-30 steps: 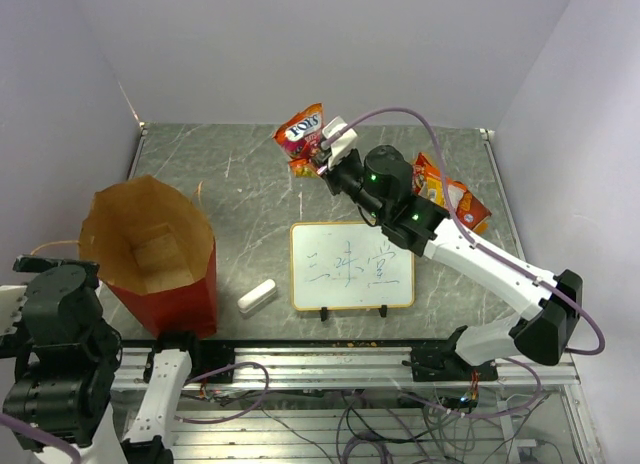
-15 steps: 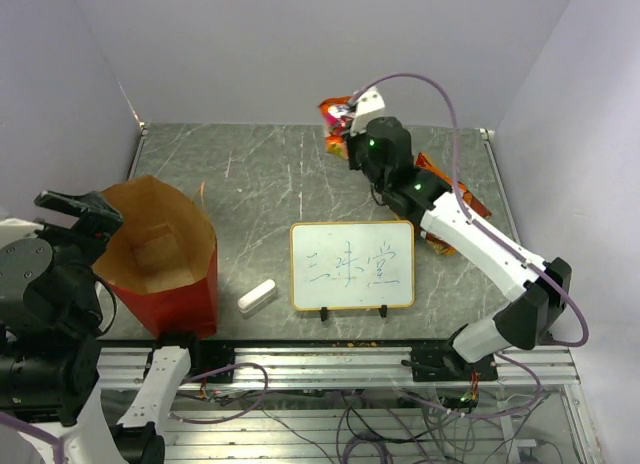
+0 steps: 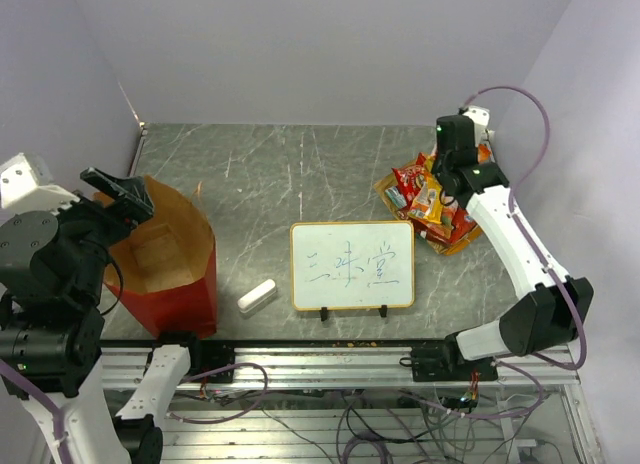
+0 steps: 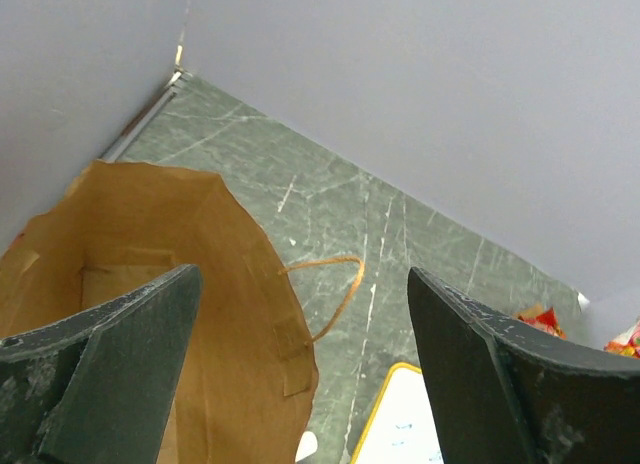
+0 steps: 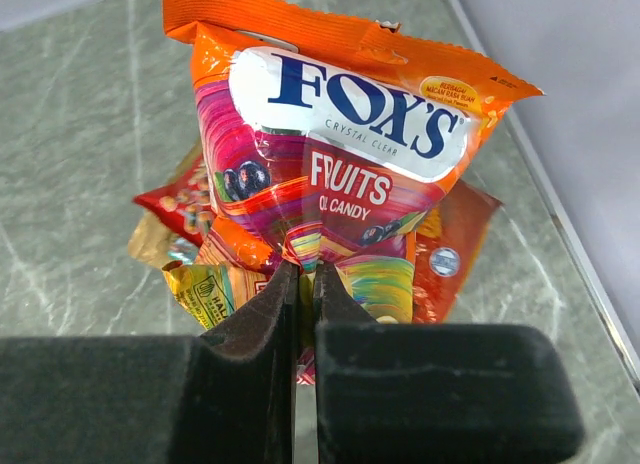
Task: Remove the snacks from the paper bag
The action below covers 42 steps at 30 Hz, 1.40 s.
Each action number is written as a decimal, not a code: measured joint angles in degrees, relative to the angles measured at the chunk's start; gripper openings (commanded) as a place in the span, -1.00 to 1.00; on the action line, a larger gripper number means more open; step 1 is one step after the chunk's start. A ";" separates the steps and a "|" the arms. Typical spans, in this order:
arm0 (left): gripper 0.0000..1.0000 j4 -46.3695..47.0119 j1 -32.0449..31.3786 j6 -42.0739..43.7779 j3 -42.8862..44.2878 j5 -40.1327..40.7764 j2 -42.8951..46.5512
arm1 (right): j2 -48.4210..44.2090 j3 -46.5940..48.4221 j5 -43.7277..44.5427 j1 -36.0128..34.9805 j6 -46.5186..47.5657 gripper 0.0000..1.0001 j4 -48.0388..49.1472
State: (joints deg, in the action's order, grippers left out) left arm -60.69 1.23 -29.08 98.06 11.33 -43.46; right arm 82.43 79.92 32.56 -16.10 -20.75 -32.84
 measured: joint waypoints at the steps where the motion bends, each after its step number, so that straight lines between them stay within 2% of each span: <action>1: 0.87 0.09 -0.02 0.24 -0.11 -0.87 -0.24 | -0.83 -0.55 0.07 0.79 -0.37 -1.00 -0.55; 11: 0.87 0.37 -0.07 1.84 -2.67 -10.78 -1.55 | -6.19 -9.40 -0.17 12.22 -2.14 -1.00 -0.37; 27: 0.83 -3.08 -0.11 3.37 -2.25 -20.79 -4.33 | -4.90 -22.21 -22.93 21.35 0.46 -0.99 12.66; 32: 0.83 -3.93 -0.11 3.50 -2.23 -21.84 -4.33 | -4.04 -25.11 -26.27 21.38 1.33 -0.79 16.57; 39: 0.80 -5.86 -0.11 4.04 -1.90 -21.88 -4.39 | -1.90 -24.96 -26.03 21.40 2.80 -0.14 17.94; 42: 0.80 -6.29 -0.11 4.07 -1.27 -22.08 -4.61 | -1.84 -24.85 -25.57 21.40 3.45 0.04 17.66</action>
State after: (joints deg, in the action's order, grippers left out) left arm -66.98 1.13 -25.02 96.79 -10.74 -48.07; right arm 80.60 55.07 6.98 5.30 -17.30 -15.18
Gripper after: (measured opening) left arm 0.904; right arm 0.440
